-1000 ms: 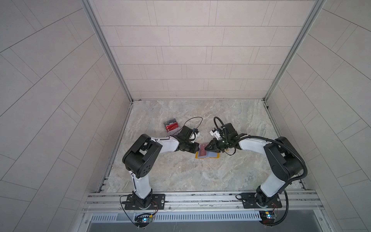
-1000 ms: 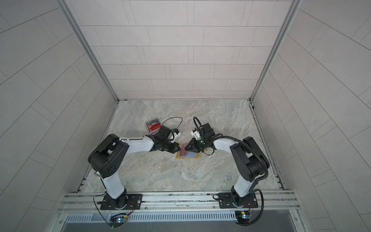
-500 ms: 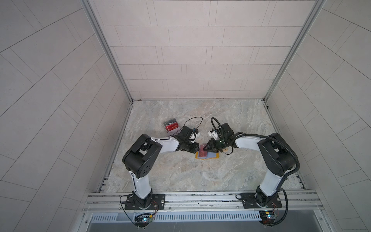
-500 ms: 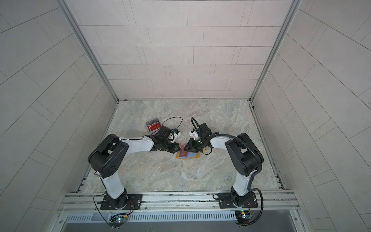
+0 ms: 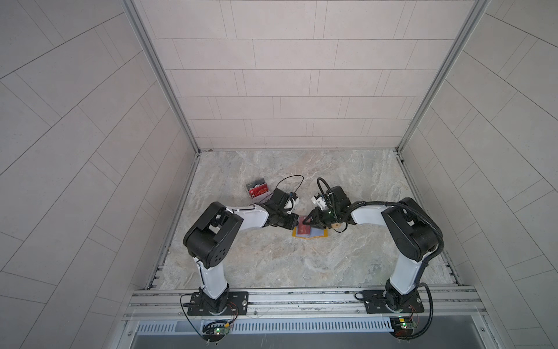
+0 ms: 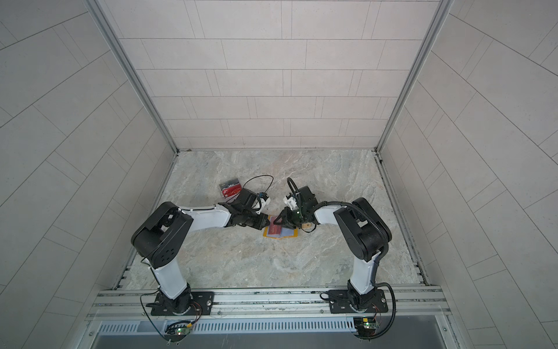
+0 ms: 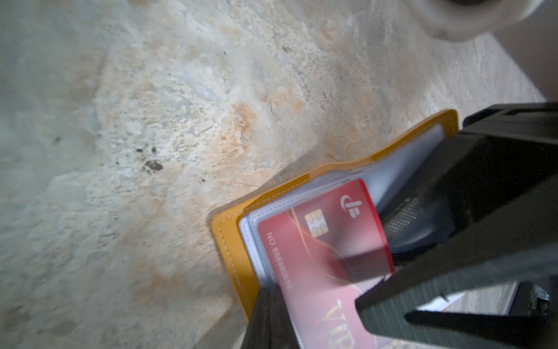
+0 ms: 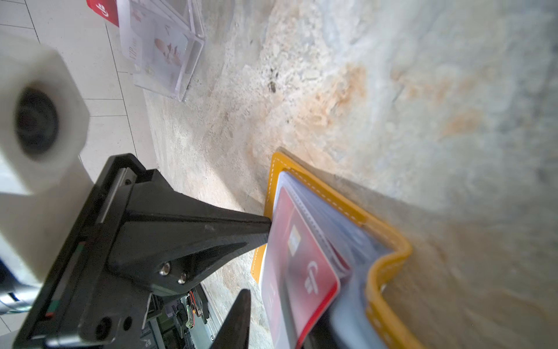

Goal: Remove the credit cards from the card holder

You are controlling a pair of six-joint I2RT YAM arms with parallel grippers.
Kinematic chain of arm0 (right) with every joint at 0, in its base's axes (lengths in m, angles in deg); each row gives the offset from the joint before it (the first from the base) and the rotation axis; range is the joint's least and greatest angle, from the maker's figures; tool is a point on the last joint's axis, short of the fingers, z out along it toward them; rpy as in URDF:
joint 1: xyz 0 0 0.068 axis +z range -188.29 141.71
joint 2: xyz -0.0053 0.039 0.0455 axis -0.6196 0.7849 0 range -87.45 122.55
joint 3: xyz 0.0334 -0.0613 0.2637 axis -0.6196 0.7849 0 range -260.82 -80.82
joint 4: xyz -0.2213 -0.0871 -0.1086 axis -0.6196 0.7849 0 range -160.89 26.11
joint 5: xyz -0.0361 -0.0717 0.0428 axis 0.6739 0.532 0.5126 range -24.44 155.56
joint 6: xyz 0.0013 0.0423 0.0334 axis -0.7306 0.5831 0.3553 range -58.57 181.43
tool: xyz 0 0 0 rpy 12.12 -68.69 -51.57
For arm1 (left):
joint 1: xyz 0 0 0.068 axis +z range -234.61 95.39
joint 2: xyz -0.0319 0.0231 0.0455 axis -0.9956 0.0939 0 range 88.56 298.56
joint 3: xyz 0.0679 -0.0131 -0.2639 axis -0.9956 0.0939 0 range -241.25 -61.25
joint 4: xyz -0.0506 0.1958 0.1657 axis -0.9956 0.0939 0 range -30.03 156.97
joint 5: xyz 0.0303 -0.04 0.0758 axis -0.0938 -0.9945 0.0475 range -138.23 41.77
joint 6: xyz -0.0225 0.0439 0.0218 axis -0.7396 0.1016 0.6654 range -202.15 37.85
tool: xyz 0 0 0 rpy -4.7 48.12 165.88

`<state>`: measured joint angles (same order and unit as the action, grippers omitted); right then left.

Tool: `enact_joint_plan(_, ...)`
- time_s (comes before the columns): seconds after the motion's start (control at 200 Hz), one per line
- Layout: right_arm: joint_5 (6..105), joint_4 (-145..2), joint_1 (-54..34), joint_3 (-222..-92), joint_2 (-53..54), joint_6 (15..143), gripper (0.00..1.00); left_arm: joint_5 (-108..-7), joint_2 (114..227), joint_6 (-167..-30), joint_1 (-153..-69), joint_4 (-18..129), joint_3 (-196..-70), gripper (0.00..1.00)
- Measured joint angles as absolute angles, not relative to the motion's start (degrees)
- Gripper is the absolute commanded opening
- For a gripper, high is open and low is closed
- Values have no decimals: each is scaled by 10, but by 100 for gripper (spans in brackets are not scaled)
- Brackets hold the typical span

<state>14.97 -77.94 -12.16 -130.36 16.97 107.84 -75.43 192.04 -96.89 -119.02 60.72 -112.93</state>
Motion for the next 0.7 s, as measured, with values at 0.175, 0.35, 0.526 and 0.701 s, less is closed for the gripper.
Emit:
enact_joint_plan(0.175,148,-807,-122,-1291,170,1081,26,-753,1920,-969,-1190,609,-1130,3)
enact_joint_plan(0.35,139,-847,-127,-1270,169,1082,26,-751,1920,-969,-1190,610,-1131,3)
enact_joint_plan(0.526,129,-885,-135,-1242,160,1087,25,-749,1921,-969,-1190,610,-1131,3)
enact_joint_plan(0.701,116,-923,-143,-1216,150,1104,24,-749,1923,-969,-1191,608,-1132,3)
